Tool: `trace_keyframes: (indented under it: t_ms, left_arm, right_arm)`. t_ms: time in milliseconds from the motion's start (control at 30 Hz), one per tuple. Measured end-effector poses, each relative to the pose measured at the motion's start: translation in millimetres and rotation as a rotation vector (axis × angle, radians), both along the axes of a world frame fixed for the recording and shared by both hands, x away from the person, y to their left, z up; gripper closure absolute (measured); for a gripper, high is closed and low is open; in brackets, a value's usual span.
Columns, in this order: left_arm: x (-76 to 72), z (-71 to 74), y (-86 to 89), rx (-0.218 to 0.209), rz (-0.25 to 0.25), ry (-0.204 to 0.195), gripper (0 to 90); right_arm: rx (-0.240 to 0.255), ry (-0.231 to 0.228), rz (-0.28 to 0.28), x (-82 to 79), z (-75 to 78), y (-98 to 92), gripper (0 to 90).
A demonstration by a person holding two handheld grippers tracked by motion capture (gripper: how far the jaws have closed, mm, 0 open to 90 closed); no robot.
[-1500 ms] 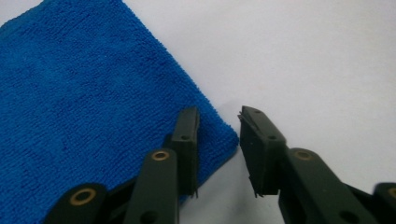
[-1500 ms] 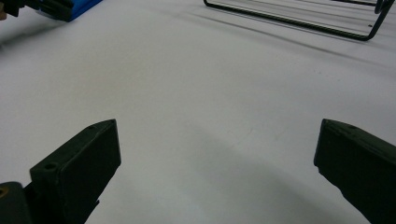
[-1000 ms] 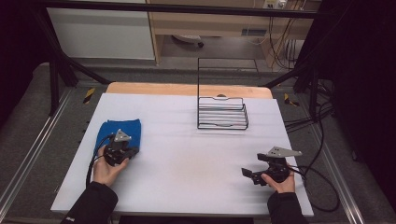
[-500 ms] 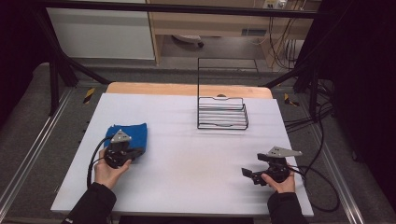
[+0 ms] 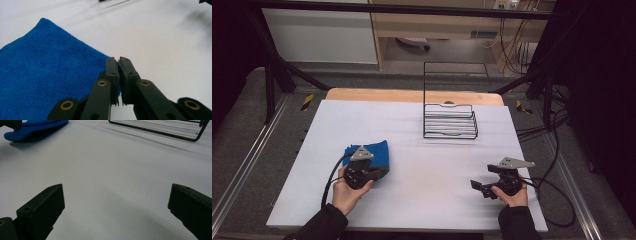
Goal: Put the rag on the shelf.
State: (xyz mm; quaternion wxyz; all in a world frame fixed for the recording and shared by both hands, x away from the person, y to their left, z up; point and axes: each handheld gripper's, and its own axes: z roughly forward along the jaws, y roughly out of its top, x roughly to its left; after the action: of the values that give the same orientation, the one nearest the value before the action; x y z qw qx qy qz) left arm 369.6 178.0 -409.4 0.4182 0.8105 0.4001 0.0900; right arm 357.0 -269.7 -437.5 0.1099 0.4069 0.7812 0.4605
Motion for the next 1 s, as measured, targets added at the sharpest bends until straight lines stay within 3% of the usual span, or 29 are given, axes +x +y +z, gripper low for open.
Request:
trace_keyframes:
  t_ms: [333,500,600,767,900,1000]
  left_arm:
    - [-5.3,2.2,-50.1,-0.010,-0.057,0.009,85.9]
    - [-6.3,0.0,-74.8,0.007,-0.090,0.010,85.8]
    - [-4.6,-4.3,-85.0,0.003,-0.101,0.020,85.7]
    - [-1.9,-16.8,-95.1,0.036,-0.116,0.028,84.6]
    - [-2.4,-22.0,-97.4,0.045,-0.148,0.050,77.7]
    - [-4.5,-16.7,-95.7,0.042,-0.159,0.027,64.1]
  right_arm:
    - [-0.004,0.006,0.001,-0.2,-0.5,0.9,1.5]
    - [-0.003,0.005,0.000,-0.1,-0.5,0.9,1.5]
    - [-0.004,0.006,0.001,-0.1,-0.5,0.9,1.6]
    - [-0.006,0.005,-0.001,-0.1,-0.5,1.1,1.7]
    - [-0.007,0.005,-0.004,0.0,-0.7,1.3,1.7]
    - [-0.009,0.005,-0.004,-0.1,-0.2,1.3,1.7]
